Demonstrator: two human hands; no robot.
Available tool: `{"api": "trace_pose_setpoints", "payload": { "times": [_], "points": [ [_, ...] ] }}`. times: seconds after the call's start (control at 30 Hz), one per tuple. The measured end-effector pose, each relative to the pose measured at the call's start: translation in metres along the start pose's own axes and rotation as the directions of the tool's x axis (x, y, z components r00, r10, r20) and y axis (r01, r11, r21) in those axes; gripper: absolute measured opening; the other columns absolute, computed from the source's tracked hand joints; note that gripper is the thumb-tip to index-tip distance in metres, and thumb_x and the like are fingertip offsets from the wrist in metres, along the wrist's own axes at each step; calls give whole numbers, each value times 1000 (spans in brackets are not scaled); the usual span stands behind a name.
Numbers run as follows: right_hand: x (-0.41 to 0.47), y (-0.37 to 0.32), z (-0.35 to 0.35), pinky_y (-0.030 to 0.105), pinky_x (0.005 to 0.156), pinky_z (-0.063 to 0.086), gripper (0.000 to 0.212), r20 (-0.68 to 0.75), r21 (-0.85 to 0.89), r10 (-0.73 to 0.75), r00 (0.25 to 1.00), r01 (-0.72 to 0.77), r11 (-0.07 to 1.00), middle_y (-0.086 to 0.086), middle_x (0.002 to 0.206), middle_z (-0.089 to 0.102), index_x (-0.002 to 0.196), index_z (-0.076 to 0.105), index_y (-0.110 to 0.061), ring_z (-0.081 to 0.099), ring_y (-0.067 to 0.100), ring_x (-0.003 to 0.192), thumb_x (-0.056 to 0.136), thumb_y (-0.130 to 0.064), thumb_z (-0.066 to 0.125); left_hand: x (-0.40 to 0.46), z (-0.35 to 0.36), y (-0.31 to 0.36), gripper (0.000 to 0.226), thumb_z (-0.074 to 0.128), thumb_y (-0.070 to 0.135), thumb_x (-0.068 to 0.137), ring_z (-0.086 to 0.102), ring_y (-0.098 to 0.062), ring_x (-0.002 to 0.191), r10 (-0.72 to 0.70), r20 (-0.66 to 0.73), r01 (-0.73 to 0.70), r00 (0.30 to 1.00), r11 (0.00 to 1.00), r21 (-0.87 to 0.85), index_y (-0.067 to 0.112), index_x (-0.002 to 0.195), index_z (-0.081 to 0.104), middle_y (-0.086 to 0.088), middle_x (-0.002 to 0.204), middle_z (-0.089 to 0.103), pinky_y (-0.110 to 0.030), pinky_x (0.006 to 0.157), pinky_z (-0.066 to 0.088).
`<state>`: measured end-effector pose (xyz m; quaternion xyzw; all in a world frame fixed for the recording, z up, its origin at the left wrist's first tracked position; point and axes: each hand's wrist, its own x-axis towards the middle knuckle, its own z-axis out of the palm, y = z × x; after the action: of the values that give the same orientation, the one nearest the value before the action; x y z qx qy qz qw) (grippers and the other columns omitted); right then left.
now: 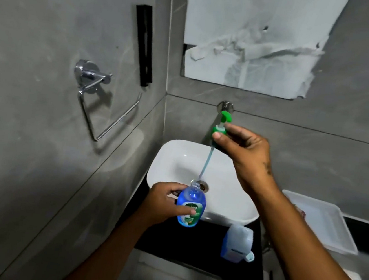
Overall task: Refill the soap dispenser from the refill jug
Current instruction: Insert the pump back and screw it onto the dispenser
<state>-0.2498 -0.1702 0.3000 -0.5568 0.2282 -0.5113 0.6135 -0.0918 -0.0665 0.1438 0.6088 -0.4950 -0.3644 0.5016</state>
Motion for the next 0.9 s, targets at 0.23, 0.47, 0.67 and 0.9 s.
{"api": "trace_pose_setpoints", "payload": {
  "times": [0.23, 0.47, 0.67, 0.9],
  "points": [
    [-15, 2, -32, 22, 67, 59, 30, 9, -62, -15, 1000, 16, 998, 0, 81, 80, 91, 74, -15, 76, 12, 74, 67, 2, 81, 14, 21, 28, 48, 98, 25, 59, 79, -25, 89, 40, 93, -33, 995, 997, -74, 28, 103, 79, -2, 98, 81, -35, 76, 65],
    [-34, 39, -52, 24, 79, 58, 34, 153, -170, 51, 987, -25, 985, 4, 98, 79, 101, 78, -17, 76, 16, 90, 70, -3, 82, 19, 24, 38, 50, 97, 35, 57, 78, -20, 89, 60, 89, -56, 994, 997, -49, 27, 103, 79, 3, 96, 81, -40, 82, 65],
    [-39, 62, -57, 31, 82, 60, 35, 161, -263, 88, 983, -44, 964, 3, 104, 78, 103, 79, -23, 75, 20, 96, 69, -22, 87, 20, 18, 42, 48, 96, 30, 61, 78, -22, 92, 79, 79, -74, 994, 996, -55, 24, 105, 78, 1, 99, 80, -42, 83, 64],
    [-42, 67, -60, 46, 95, 57, 44, 200, -367, 117, 973, -37, 930, 3, 113, 76, 116, 73, -20, 71, 24, 106, 75, -33, 80, 18, 14, 40, 46, 95, 29, 63, 77, -19, 93, 72, 85, -70, 994, 997, -32, 26, 106, 78, 4, 98, 80, -40, 84, 64]
  ]
}}
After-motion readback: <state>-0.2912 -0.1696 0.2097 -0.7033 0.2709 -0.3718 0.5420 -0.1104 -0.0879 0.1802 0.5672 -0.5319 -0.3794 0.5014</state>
